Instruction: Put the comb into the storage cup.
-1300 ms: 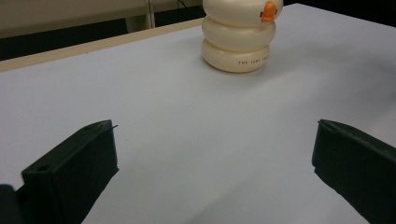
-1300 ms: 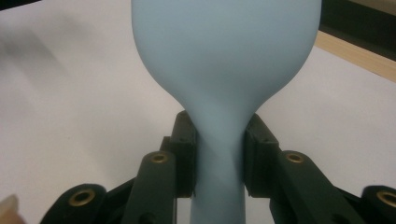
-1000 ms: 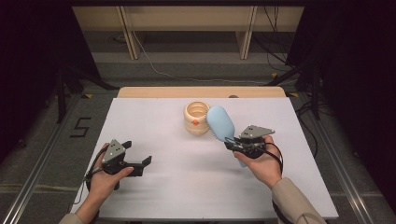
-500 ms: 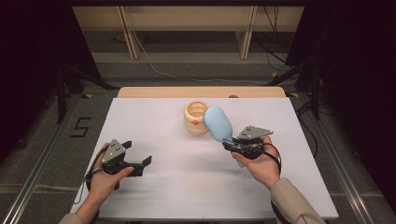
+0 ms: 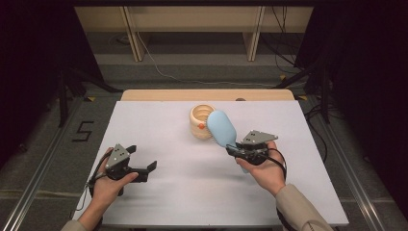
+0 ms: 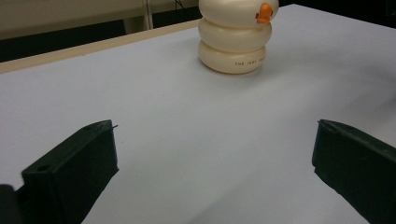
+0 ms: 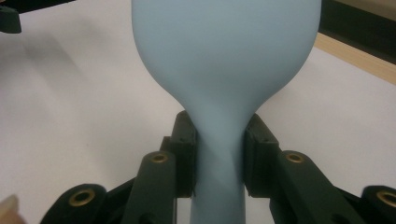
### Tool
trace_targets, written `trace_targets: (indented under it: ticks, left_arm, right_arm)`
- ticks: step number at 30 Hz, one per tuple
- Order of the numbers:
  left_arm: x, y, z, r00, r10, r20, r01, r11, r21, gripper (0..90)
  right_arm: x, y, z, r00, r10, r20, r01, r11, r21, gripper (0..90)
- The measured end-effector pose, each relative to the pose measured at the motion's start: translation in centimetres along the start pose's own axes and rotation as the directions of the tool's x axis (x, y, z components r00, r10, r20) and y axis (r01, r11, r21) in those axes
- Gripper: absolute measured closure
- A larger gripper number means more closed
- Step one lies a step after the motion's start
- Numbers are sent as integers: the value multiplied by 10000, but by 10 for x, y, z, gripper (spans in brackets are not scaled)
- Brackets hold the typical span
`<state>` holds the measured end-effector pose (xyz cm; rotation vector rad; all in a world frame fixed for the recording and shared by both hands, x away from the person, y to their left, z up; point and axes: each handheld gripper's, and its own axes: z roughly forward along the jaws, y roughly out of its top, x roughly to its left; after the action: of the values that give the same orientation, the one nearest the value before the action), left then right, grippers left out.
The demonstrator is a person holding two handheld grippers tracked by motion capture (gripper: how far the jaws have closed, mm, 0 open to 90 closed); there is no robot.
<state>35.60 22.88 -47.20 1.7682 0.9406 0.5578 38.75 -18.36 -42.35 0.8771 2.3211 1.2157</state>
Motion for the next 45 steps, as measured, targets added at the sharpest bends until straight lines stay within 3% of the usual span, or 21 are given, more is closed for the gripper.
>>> trace_targets:
  ticks: [8,16,20,24,31,38,45]
  left_arm:
    - [-7,3,1,9996,53,277,-50,9999,-94,0]
    - [-25,10,7,9938,-90,1107,119,9996,-252,0]
    - [-41,16,14,9839,-186,1777,226,9995,-205,0]
    - [-60,20,24,9695,-253,2439,283,9996,-86,0]
    - [-86,25,42,9528,-132,3032,109,9999,93,0]
    - [-102,28,59,9417,48,3364,-158,9994,299,0]
    - [-112,29,74,9363,152,3510,-381,9976,585,0]
  right_arm:
    - [5,4,6,10000,32,-61,-32,10000,-78,703]
    - [9,8,11,9998,71,-171,-72,9999,-76,702]
    - [10,10,13,9998,72,-208,-74,10000,-55,702]
    - [11,12,16,9997,90,-245,-92,9999,-89,702]
    - [14,15,19,9995,146,-278,-151,9998,-161,702]
    - [17,18,22,9995,162,-263,-168,9996,-225,702]
    - [21,22,26,9994,195,-294,-203,9994,-282,702]
